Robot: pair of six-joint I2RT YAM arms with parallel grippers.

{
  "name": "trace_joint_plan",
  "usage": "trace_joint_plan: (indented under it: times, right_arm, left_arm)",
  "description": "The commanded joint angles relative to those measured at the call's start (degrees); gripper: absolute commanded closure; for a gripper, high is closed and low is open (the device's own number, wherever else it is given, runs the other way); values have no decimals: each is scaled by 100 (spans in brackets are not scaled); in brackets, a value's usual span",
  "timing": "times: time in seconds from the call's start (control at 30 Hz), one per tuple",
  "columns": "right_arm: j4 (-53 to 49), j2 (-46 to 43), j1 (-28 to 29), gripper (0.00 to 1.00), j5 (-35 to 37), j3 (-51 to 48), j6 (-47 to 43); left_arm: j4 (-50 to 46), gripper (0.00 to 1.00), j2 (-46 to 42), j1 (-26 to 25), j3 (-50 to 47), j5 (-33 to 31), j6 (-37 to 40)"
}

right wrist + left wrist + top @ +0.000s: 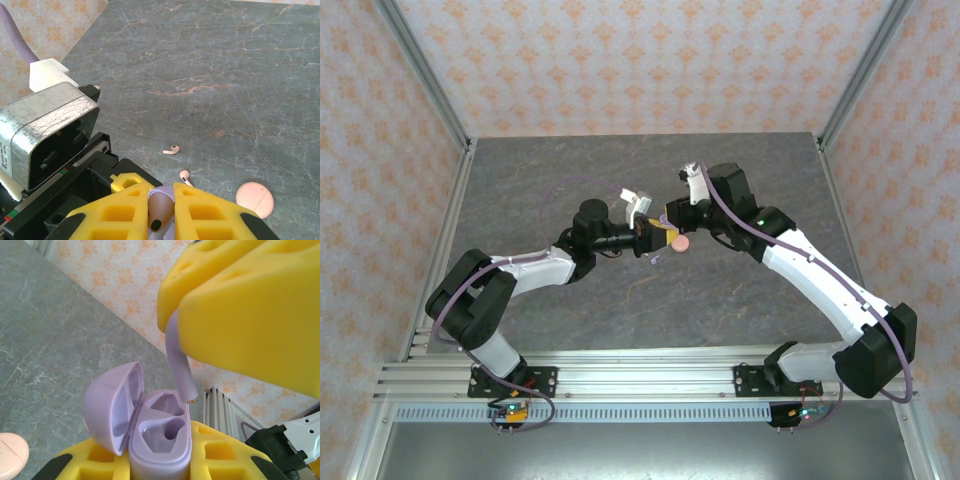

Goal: Insert the wireless bluetooth earbuds into the charging case

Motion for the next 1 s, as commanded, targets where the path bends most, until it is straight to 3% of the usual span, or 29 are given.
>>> trace_joint_plan:
  times: [0.0,0.97]
  right_arm:
    - [151,-136,29,83,-5,84,-32]
    - [4,-68,32,83,156,-123,-119]
  left_arm:
    - [247,100,-90,-58,190,46,-79]
    - [133,100,-178,-61,285,-17,-102]
